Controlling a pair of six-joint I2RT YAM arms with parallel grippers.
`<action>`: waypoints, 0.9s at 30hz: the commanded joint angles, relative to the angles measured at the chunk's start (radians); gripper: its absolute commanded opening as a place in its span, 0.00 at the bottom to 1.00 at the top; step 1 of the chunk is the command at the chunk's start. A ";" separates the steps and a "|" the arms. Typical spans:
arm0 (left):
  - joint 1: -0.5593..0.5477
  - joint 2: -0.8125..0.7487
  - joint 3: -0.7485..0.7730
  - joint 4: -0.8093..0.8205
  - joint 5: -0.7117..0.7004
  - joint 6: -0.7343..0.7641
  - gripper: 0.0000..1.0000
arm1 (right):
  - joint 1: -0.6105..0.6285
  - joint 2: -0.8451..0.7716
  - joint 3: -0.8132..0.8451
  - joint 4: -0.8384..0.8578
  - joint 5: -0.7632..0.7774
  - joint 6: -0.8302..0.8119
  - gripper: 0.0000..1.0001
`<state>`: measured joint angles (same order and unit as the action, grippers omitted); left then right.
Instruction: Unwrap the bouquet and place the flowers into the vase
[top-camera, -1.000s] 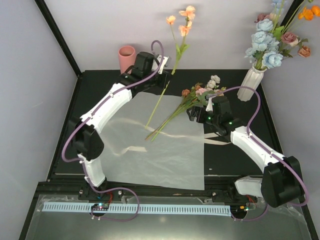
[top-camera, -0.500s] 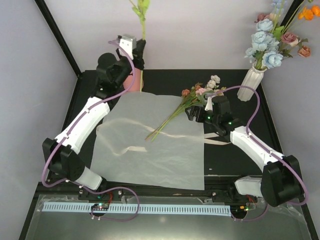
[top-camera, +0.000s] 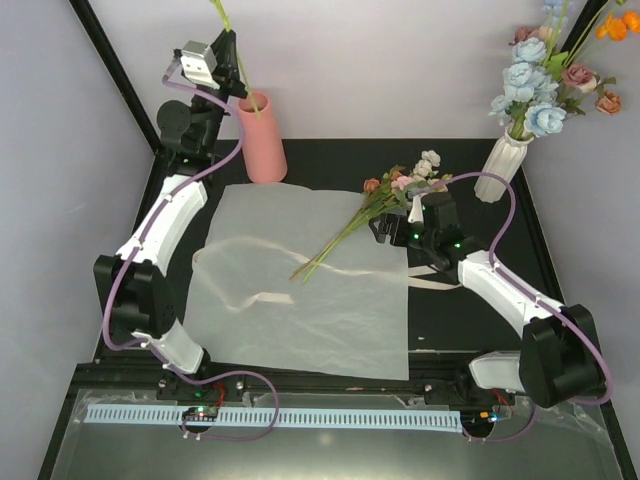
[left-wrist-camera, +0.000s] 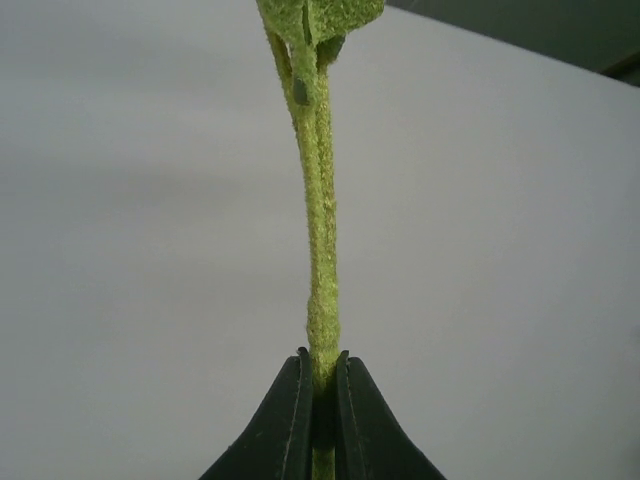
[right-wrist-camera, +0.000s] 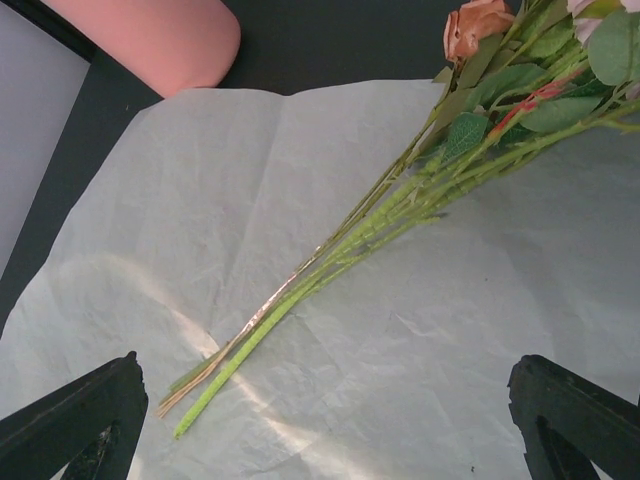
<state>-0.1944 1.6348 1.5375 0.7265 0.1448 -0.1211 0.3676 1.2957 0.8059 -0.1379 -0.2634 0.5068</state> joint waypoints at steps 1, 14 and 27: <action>0.017 0.050 0.111 0.137 0.058 -0.022 0.02 | -0.007 0.016 -0.003 0.020 -0.002 -0.001 1.00; 0.055 0.236 0.344 0.075 0.030 -0.035 0.01 | -0.007 0.022 0.004 0.004 0.013 -0.002 1.00; 0.082 0.321 0.267 0.076 -0.043 -0.048 0.02 | -0.007 0.028 0.007 -0.001 0.018 -0.002 1.00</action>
<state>-0.1230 1.9572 1.8431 0.7570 0.1360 -0.1516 0.3676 1.3197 0.8059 -0.1425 -0.2630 0.5068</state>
